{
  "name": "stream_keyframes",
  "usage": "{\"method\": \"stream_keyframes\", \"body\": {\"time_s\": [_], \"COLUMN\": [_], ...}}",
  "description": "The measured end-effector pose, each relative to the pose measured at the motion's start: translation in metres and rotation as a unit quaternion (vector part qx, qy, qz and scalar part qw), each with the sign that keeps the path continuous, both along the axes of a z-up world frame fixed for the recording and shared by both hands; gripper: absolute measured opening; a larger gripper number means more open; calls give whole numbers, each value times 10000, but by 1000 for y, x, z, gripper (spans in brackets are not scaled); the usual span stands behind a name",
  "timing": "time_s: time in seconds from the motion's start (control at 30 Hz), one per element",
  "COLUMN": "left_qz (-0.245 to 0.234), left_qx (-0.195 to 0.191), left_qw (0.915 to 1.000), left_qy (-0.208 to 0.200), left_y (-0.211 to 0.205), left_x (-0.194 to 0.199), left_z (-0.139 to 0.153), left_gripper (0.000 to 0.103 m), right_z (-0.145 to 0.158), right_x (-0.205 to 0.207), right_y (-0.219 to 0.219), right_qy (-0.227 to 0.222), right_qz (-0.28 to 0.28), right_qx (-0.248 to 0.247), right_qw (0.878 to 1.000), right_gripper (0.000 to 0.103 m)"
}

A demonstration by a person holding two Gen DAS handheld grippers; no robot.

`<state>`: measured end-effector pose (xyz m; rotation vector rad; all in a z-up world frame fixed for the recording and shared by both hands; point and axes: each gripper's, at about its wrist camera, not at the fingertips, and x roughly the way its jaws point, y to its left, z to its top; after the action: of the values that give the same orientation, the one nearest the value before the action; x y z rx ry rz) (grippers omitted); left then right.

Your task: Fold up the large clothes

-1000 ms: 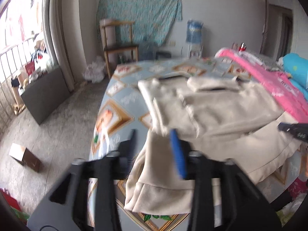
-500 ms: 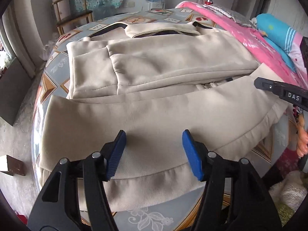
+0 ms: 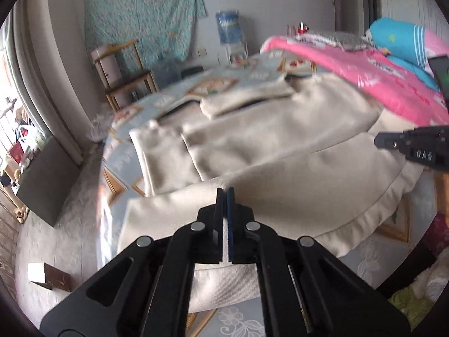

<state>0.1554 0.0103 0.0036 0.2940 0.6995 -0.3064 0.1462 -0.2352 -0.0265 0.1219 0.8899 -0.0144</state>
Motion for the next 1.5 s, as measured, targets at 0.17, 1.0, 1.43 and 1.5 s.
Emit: {"method": "stream_keyframes", "body": {"time_s": [0.17,1.0,1.43,1.5], "left_qz": [-16,-77,-783,-760], "left_qx": [128,-317,-1059,-1115], "left_qw": [9999,9974,9786,9783], "left_qy": [42,638,1579,1569], "left_y": [-8,3,-37,-37], "left_x": [17,25,23,22], "left_z": [-11,-34,-59,-61], "left_gripper": [1,5,5,5], "right_z": [-11,-35,-1,5], "right_x": [10,41,19,5], "right_y": [-5,75,30,16], "right_qy": [37,612,490,526], "right_qz": [-110,1543,1118,962], "right_qx": [72,681,1076,712], "right_qw": [9999,9838,9867,9914], "right_gripper": [4,2,11,27]}}
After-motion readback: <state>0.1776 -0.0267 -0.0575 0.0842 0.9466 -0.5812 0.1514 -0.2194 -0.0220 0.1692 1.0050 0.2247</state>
